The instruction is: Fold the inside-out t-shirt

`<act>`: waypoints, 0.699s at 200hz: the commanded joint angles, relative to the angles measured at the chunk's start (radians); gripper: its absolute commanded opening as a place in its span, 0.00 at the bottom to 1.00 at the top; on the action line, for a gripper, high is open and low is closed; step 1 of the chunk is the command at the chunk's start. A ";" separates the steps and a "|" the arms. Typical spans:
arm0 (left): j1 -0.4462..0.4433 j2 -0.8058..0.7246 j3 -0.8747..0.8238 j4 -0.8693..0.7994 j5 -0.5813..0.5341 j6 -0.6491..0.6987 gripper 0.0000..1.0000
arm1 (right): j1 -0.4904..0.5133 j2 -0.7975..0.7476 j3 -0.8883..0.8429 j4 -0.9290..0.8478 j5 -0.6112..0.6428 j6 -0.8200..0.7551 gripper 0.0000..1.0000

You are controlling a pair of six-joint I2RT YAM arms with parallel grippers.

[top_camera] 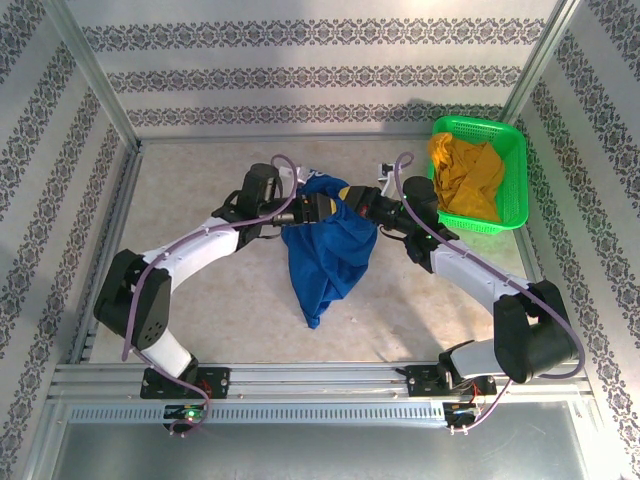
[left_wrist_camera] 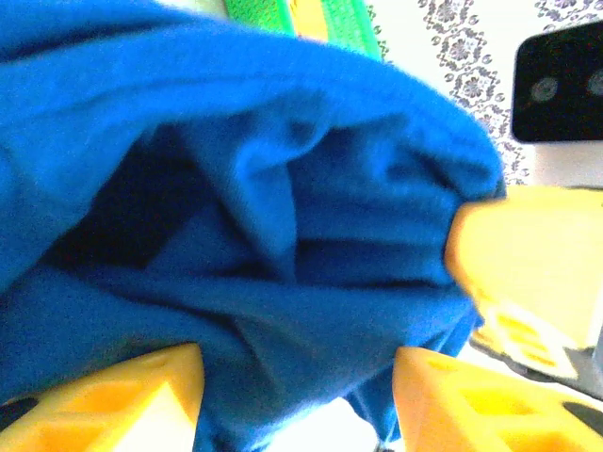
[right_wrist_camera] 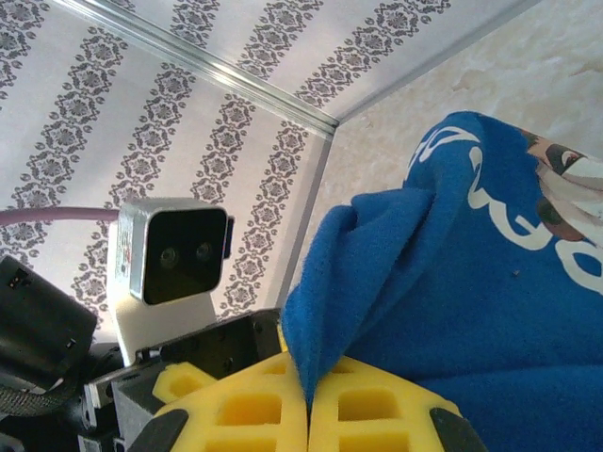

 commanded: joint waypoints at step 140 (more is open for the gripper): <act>0.039 -0.184 -0.133 0.459 0.180 -0.209 0.00 | -0.082 0.069 -0.111 0.039 0.247 0.041 0.00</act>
